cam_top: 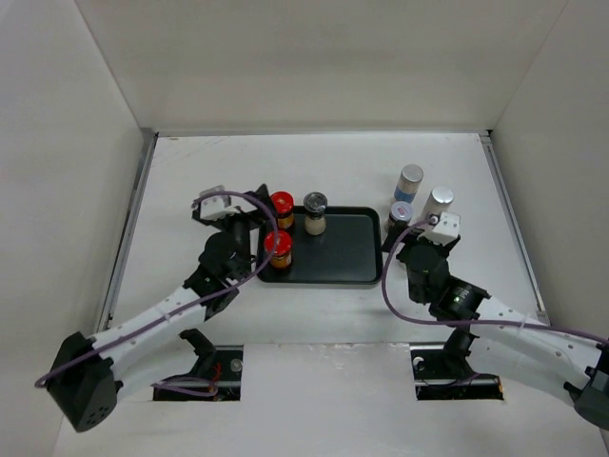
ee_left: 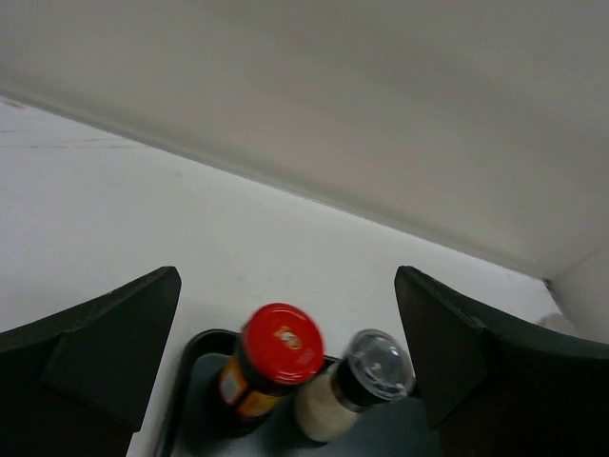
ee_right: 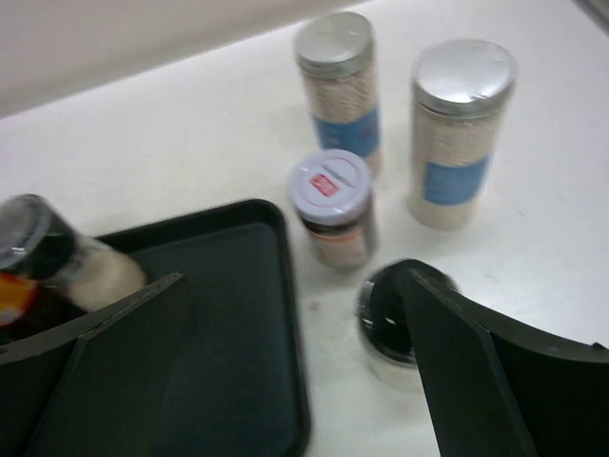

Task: Organize the condiment bottles

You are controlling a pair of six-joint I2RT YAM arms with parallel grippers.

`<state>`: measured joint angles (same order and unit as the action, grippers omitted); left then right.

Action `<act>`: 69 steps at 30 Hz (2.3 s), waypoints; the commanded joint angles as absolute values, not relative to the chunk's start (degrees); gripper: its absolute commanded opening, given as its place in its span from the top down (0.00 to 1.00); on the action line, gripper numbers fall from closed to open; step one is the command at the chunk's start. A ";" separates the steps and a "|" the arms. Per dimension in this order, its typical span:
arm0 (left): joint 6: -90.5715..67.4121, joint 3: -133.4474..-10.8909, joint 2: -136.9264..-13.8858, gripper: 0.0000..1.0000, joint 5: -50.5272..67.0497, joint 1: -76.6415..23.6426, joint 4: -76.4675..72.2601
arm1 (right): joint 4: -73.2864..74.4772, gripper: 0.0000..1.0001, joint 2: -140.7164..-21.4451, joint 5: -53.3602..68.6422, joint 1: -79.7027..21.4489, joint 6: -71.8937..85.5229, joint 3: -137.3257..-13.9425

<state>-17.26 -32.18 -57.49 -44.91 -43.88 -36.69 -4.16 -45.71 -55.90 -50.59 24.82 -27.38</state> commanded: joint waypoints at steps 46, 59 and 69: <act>-34.54 -7.65 -47.20 0.01 -49.13 -31.24 -39.20 | -20.48 0.46 -84.63 -35.95 -59.71 21.45 -50.80; -34.54 -7.56 -47.29 0.01 -48.34 -31.07 -39.20 | -20.66 0.01 -85.19 -36.91 -61.83 22.59 -48.70; -34.63 -7.47 -46.75 0.01 -47.99 -31.24 -39.37 | -10.30 0.00 -69.34 -41.75 -39.27 22.14 -39.20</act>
<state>-33.91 -8.23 -47.57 -48.73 -31.18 -36.71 -15.49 -68.40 -39.05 -45.19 21.23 -41.65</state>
